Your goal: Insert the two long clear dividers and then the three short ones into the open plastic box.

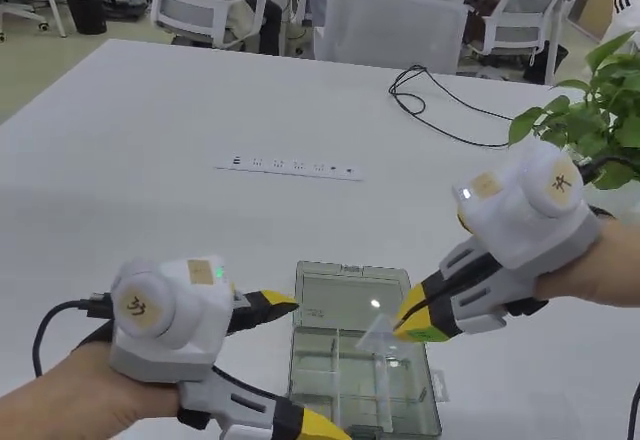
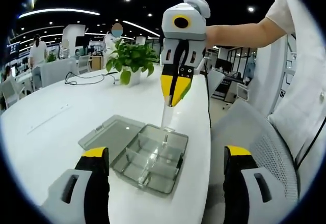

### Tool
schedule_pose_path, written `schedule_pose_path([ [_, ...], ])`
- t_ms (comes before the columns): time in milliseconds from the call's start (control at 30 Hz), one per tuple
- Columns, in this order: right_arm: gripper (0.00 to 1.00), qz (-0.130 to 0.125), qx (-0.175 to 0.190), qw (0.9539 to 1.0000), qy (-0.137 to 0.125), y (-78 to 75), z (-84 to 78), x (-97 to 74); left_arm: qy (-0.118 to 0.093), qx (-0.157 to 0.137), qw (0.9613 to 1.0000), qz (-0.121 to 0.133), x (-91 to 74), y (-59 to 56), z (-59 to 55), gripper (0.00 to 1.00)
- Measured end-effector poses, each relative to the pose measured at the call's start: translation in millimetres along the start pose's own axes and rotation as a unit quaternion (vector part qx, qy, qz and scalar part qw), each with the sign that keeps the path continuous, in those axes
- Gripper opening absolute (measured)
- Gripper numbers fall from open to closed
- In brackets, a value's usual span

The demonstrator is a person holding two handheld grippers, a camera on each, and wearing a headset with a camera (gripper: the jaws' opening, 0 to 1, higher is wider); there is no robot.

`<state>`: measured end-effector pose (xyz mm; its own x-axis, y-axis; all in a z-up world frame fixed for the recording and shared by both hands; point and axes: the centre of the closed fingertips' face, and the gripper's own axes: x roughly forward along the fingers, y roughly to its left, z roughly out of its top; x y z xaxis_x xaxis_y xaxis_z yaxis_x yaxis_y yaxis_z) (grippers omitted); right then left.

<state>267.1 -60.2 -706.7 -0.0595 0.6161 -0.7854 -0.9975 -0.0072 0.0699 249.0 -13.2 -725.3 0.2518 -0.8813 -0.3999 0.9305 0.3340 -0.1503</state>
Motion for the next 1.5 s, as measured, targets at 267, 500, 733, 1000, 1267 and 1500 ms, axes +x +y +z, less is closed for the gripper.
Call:
schedule_pose_path([
  [267,0.03,-0.007,0.013,0.9999,0.004,-7.2,-11.1,18.6,0.011,-0.004,0.9999,0.005,-3.1,3.6,-12.1,1.00],
  [500,0.03,-0.013,0.022,0.9996,0.008,-12.8,-21.3,29.9,0.015,-0.010,0.9998,0.010,-5.9,5.1,-16.5,1.00],
  [733,0.03,-0.015,0.029,0.9994,0.010,-15.0,-28.6,37.8,0.014,-0.013,0.9998,0.011,-6.2,5.7,-17.7,1.00],
  [1000,0.03,-0.019,0.032,0.9993,0.008,-16.8,-32.9,42.9,0.012,-0.017,0.9997,0.010,-6.0,5.2,-17.6,1.00],
  [1267,0.03,-0.019,0.022,0.9996,0.007,-14.5,-32.4,48.7,0.014,-0.018,0.9997,0.011,-5.7,5.1,-19.5,1.00],
  [1500,0.03,-0.018,-0.001,0.9998,0.010,-12.5,-30.5,54.4,0.015,-0.021,0.9996,0.011,-4.7,4.3,-21.2,1.00],
])
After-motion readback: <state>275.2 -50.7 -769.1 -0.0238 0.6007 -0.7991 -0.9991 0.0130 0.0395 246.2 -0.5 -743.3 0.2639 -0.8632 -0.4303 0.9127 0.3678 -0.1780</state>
